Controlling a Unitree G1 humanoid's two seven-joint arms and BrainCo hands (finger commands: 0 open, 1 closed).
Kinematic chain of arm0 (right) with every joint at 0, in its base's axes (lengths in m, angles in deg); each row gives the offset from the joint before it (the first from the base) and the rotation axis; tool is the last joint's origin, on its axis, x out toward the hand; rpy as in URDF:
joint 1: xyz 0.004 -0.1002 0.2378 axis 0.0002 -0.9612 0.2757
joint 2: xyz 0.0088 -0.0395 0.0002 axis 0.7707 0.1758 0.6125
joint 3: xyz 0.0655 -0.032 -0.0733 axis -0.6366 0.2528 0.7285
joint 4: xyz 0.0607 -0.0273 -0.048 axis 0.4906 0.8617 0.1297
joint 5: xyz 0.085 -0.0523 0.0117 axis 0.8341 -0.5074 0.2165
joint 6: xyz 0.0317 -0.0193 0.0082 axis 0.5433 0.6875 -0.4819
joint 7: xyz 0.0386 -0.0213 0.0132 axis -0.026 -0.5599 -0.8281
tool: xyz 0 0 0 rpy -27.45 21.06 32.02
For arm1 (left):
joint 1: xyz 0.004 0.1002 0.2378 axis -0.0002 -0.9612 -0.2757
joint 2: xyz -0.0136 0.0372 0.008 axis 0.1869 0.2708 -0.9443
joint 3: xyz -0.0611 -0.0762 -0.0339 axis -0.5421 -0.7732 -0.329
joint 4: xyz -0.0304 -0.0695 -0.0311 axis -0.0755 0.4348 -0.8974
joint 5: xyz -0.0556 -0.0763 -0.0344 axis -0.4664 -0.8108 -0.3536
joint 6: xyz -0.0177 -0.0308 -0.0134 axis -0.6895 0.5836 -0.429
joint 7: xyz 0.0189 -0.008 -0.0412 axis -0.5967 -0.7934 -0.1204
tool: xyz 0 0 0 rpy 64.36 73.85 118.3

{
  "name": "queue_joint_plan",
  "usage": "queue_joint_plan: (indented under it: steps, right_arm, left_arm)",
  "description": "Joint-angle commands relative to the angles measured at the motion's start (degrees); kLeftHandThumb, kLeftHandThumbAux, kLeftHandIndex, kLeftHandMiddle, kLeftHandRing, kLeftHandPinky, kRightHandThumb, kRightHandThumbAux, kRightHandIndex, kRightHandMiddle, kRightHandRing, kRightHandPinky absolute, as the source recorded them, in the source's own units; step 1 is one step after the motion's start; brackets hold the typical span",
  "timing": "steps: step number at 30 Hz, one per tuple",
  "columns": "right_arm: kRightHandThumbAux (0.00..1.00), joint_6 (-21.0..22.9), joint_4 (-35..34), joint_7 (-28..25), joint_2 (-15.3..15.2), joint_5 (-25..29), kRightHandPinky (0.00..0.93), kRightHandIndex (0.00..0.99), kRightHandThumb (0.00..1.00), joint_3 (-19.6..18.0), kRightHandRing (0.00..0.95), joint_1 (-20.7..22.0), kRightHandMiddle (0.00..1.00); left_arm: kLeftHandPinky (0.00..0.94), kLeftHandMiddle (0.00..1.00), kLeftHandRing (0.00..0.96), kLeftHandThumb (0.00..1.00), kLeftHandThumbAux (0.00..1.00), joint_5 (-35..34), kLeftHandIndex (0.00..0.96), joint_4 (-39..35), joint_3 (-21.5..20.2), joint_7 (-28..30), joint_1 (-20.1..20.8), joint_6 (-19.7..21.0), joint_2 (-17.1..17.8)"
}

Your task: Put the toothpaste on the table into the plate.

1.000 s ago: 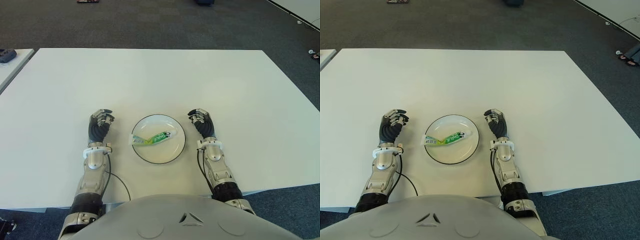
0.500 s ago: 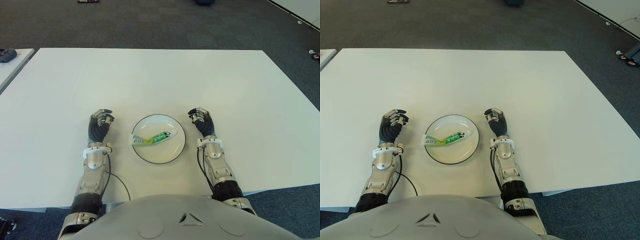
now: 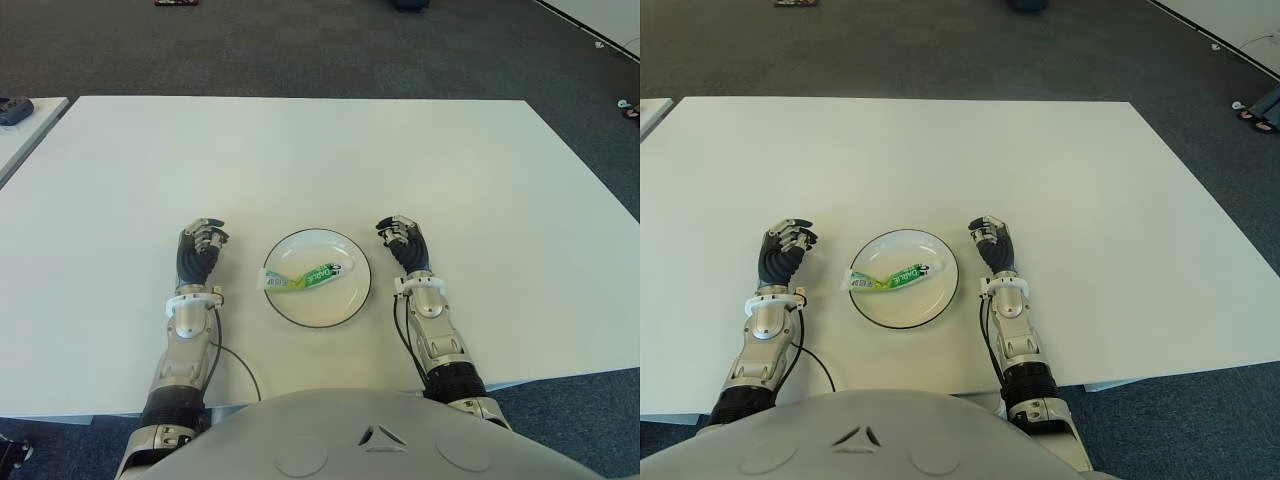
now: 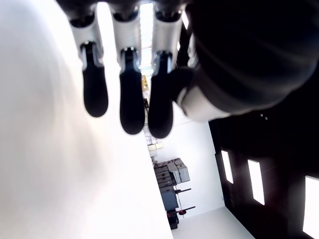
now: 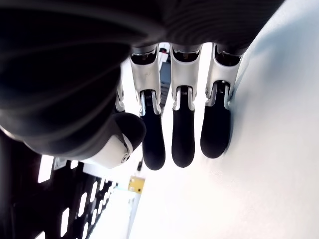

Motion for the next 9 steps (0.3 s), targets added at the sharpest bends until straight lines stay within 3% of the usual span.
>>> queue_joint_plan:
  steps: [1,9]
  right_arm:
    - [0.734,1.9,0.1,0.0,0.4,0.4,0.427,0.417,0.715,-0.1,0.422,-1.0,0.432]
    - [0.733,1.8,-1.3,0.4,0.4,0.1,0.426,0.417,0.715,-0.3,0.42,-1.6,0.433]
  left_arm:
    - [0.478,0.551,0.535,0.708,0.72,-0.1,0.429,-0.2,0.1,0.6,0.2,0.6,0.1]
    - [0.478,0.551,0.535,0.709,0.721,0.2,0.429,-0.3,0.3,0.6,0.2,1.2,0.2]
